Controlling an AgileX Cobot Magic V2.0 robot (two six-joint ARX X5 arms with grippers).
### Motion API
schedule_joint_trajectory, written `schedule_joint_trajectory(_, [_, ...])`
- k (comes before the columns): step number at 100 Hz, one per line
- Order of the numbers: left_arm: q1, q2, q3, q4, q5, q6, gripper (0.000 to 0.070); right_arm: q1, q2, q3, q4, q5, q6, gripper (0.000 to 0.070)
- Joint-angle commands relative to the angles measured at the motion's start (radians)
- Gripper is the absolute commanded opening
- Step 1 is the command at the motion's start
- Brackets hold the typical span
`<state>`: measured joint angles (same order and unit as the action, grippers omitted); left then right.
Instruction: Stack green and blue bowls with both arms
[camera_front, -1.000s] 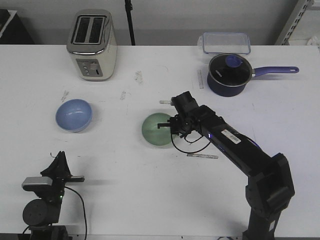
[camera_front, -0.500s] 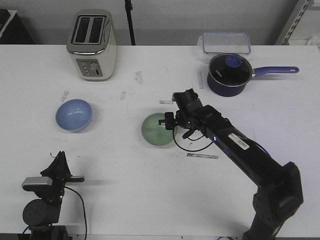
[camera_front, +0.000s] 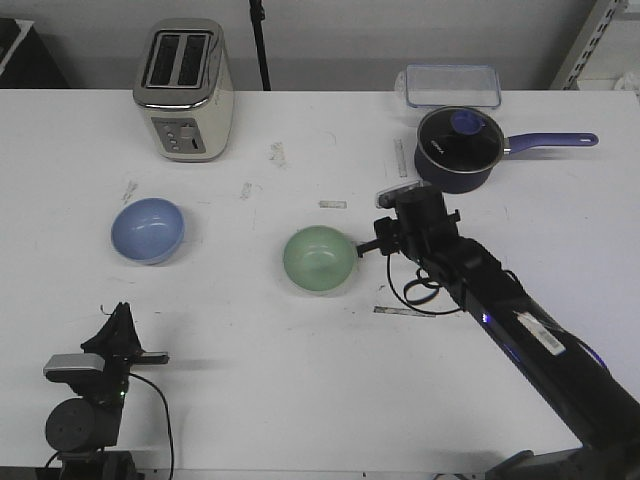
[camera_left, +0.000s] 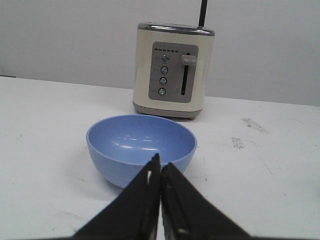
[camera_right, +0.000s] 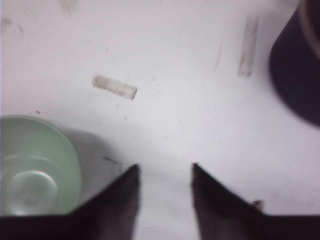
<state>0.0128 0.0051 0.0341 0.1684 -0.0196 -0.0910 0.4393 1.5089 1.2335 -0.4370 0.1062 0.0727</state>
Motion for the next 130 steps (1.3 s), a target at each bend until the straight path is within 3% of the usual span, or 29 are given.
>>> schedule_joint_trajectory(1, [0.001,-0.002,-0.022,0.013,0.004,0.011,0.0002,-0.015,-0.058,-0.085,0.091,0.001,-0.07,0.0012])
schedule_joint_trajectory(21, [0.001,-0.002,-0.022,0.013,0.004,0.011,0.0002,-0.137,-0.293,-0.357,0.309,-0.035,-0.074,0.0012])
schedule_joint_trajectory(33, [0.001,-0.002,-0.022,0.013,0.004,0.011,0.0002,-0.227,-0.438,-0.491,0.383,-0.092,-0.074,0.0012])
schedule_joint_trajectory(48, [0.001,-0.002,-0.022,0.013,0.004,0.011,0.0002,-0.323,-0.624,-0.636,0.439,-0.107,-0.074,0.0012])
schedule_joint_trajectory(78, [0.001,-0.002,-0.022,0.013,0.004,0.011,0.0002,-0.401,-0.996,-0.831,0.439,-0.106,-0.069,0.0012])
schedule_joint_trajectory(90, [0.001,-0.002,-0.022,0.013,0.004,0.011,0.0002,-0.401,-1.126,-0.849,0.365,-0.105,-0.071,0.0012])
schedule_joint_trajectory(130, [0.001,-0.002,-0.022,0.013,0.004,0.011,0.0002,-0.401,-1.295,-0.849,0.31,-0.106,-0.07,0.0012])
